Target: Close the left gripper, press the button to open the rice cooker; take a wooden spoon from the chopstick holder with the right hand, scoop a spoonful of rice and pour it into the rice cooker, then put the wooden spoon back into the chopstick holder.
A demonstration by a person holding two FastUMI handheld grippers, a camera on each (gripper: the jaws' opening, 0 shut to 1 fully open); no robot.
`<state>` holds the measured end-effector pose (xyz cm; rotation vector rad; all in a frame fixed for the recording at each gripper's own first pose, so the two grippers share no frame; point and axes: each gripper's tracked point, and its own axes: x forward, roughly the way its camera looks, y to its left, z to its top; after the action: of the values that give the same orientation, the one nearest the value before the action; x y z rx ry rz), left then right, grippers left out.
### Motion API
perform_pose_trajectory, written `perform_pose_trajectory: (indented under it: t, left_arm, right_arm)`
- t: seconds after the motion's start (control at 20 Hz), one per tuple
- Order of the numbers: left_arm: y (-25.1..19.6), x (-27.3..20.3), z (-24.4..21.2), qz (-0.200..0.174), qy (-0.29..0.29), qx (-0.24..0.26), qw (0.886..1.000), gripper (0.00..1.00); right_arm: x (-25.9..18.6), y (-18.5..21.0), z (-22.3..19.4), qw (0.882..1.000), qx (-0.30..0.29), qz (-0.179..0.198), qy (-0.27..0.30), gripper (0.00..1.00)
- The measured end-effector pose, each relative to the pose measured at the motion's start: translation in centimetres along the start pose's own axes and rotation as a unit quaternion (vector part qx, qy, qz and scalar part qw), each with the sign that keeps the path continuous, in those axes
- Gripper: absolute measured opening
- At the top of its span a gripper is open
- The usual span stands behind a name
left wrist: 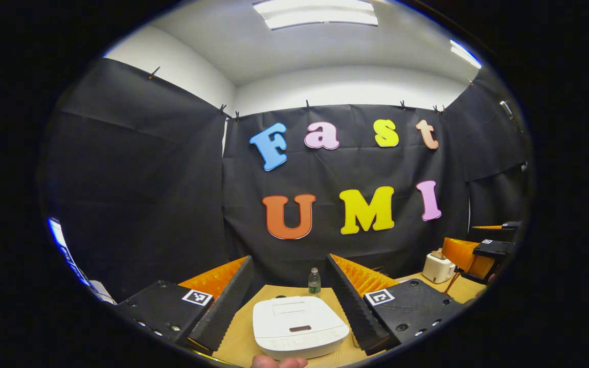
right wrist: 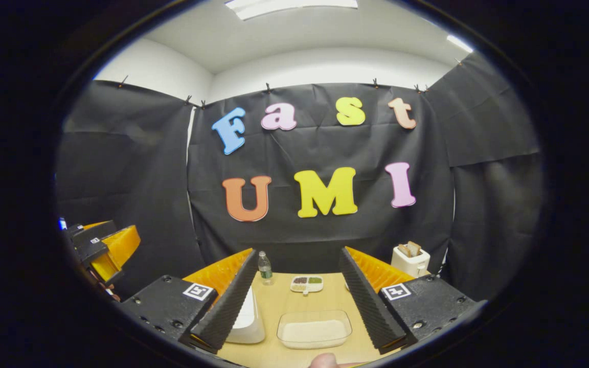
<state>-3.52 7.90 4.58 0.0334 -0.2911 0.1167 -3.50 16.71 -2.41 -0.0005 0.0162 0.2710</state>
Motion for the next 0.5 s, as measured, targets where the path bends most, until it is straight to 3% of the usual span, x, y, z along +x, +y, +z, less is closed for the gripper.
perform_pose_trajectory:
  t: [0.5]
  left_arm:
    - [-1.1, 1.2, 0.1, -0.001, 0.008, -0.011, 1.000, 0.93]
  right_arm:
    - [0.2, -2.2, 0.4, 1.000, 0.012, -0.028, -0.006, 1.00]
